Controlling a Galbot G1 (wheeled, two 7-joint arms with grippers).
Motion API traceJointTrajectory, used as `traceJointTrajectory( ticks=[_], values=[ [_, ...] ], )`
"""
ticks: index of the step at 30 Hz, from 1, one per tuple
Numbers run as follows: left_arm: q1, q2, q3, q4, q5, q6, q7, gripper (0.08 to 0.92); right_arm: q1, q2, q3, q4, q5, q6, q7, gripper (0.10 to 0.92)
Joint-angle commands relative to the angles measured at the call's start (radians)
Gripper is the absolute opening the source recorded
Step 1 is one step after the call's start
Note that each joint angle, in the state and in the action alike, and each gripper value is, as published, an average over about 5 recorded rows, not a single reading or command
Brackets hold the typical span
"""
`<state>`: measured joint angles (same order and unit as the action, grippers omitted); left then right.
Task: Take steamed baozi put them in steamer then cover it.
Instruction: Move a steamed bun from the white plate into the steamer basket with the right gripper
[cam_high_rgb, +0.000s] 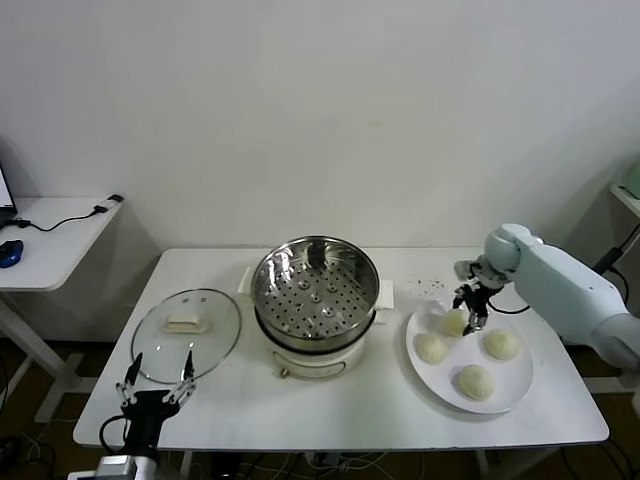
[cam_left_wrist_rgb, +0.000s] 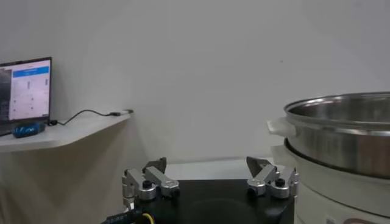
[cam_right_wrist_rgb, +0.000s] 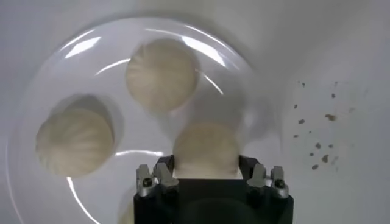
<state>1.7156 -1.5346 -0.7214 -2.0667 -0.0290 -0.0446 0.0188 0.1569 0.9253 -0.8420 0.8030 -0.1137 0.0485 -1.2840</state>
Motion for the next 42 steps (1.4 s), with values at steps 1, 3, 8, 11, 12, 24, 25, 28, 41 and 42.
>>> traceJointTrajectory(
  ticks=[1, 3, 8, 11, 12, 24, 25, 28, 41, 42],
  values=[
    [0.009, 0.001, 0.001, -0.006, -0.002, 0.0, 0.003, 0.823, 0.326, 0.052, -0.209, 0.029, 0.124, 0.155, -0.083, 0.687],
    [0.014, -0.002, 0.002, -0.008, -0.002, 0.0, 0.005, 0.823, 0.414, 0.1, -0.259, 0.021, 0.147, 0.211, -0.097, 0.687],
    [0.024, -0.005, 0.004, -0.015, -0.002, -0.001, 0.006, 0.823, 0.545, 0.254, -0.309, 0.005, 0.129, 0.383, -0.096, 0.687],
    [0.024, -0.004, 0.004, -0.018, -0.002, 0.001, 0.006, 0.823, 0.575, 0.357, -0.308, 0.007, 0.088, 0.473, -0.075, 0.687],
    [0.024, -0.003, 0.004, -0.019, -0.002, 0.002, 0.005, 0.823, 0.576, 0.388, -0.303, 0.009, 0.065, 0.501, -0.066, 0.687],
    [0.018, -0.013, 0.007, -0.035, 0.0, 0.014, 0.003, 0.823, 0.349, 0.602, -0.197, 0.033, -0.372, 0.744, 0.069, 0.687],
    [0.019, -0.013, 0.008, -0.036, 0.0, 0.014, 0.003, 0.823, 0.325, 0.61, -0.19, 0.029, -0.402, 0.751, 0.077, 0.687],
    [0.024, -0.011, 0.008, -0.036, 0.0, 0.013, 0.003, 0.823, 0.258, 0.627, -0.167, 0.016, -0.483, 0.774, 0.096, 0.687],
    [0.038, -0.011, 0.01, -0.025, -0.001, 0.007, 0.001, 0.823, 0.108, 0.642, -0.098, -0.044, -0.638, 0.796, 0.128, 0.687],
    [0.038, -0.011, 0.011, -0.024, -0.001, 0.007, 0.001, 0.823, 0.104, 0.642, -0.095, -0.046, -0.642, 0.796, 0.128, 0.687]
  ],
)
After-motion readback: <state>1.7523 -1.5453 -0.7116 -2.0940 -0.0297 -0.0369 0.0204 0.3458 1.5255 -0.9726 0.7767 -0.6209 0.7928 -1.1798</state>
